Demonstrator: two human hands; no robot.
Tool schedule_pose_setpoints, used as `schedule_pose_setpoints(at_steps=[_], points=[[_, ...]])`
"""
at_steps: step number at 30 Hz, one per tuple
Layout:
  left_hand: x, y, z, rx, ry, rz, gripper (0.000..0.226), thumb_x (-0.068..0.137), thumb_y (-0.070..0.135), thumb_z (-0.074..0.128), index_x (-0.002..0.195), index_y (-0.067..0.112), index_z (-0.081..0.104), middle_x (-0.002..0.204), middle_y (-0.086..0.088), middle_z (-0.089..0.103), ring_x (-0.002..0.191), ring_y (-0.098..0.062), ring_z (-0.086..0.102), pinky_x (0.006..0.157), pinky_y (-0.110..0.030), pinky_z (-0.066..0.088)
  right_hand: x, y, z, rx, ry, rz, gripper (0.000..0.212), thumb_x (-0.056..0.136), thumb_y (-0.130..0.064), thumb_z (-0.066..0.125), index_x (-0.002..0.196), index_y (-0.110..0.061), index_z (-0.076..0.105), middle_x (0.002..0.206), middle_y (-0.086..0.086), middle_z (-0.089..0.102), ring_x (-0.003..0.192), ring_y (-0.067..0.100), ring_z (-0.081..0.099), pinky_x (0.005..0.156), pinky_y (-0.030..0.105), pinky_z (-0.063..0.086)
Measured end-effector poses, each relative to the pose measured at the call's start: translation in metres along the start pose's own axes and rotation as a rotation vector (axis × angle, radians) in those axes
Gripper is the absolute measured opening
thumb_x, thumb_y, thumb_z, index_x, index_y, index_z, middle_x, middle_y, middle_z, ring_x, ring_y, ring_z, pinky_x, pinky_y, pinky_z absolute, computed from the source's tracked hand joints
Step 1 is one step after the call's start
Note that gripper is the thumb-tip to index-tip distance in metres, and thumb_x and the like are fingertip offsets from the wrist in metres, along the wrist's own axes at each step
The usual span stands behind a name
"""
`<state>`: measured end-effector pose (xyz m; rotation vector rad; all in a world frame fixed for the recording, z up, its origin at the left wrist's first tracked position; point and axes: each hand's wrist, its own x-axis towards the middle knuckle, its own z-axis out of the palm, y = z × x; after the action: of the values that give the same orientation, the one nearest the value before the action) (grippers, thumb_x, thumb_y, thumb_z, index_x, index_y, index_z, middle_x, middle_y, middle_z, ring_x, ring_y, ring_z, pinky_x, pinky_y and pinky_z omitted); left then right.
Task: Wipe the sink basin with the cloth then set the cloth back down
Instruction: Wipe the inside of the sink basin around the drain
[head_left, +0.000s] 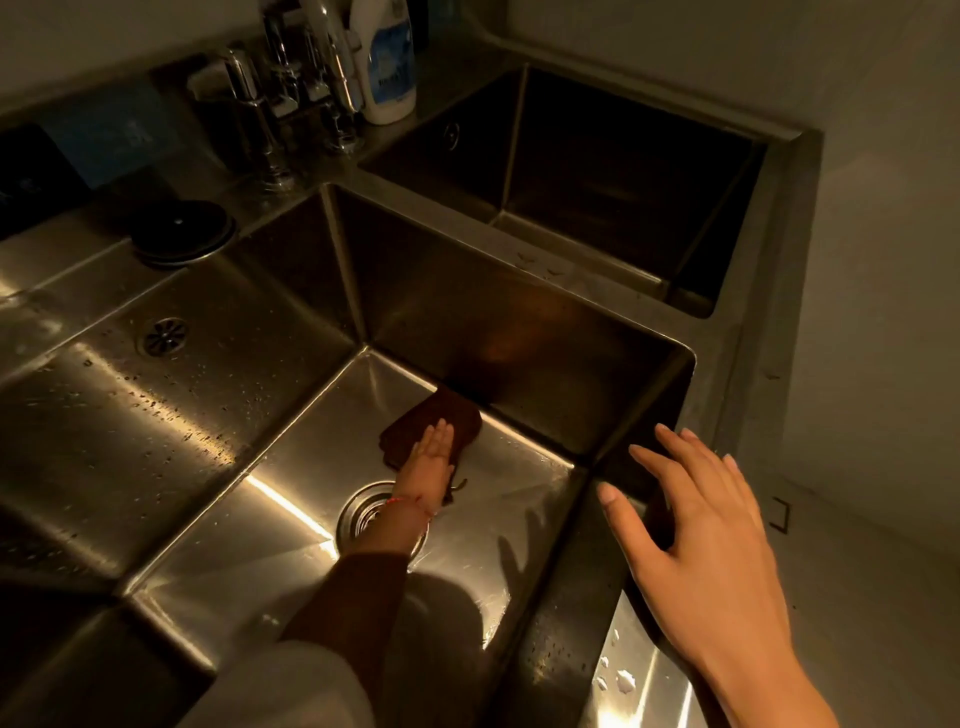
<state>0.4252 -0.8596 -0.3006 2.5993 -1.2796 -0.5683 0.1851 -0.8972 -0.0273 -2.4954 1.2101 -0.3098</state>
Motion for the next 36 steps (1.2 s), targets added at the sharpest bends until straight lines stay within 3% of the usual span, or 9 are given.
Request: schedule_pose_setpoints(at_steps=[15,27,36], points=[[-0.013,0.063,0.029,0.081,-0.11,0.171,0.063,0.102,0.012,0.033,0.153,0.009,-0.004,0.162,-0.006,-0.006,0.15,-0.022,-0.003,0.122,-0.032,0.004,0.001,0.0,-0.001,-0.009,-0.024,-0.001,0.065,0.079,-0.062,0.027,0.132,-0.03,0.045,0.149,-0.008,0.032,0.141,0.006,0.014,0.118,0.031,0.002],[-0.01,0.056,0.017,0.129,-0.198,0.27,0.066,0.1,0.01,0.038,0.154,0.011,-0.001,0.162,-0.005,-0.005,0.151,-0.02,-0.001,0.122,-0.03,0.007,0.0,0.001,0.0,0.02,0.003,0.012,0.066,0.078,-0.062,0.029,0.133,-0.029,0.046,0.149,-0.008,0.033,0.141,0.007,0.016,0.118,0.032,0.005],[-0.013,0.041,-0.001,0.32,-0.218,0.437,0.074,0.095,-0.003,0.042,0.154,0.022,0.006,0.163,0.002,0.002,0.15,-0.018,0.003,0.123,-0.036,0.006,-0.002,-0.001,-0.006,0.228,0.06,0.024,0.063,0.073,-0.059,0.036,0.127,-0.029,0.052,0.144,-0.01,0.04,0.138,0.004,0.021,0.115,0.031,0.01]])
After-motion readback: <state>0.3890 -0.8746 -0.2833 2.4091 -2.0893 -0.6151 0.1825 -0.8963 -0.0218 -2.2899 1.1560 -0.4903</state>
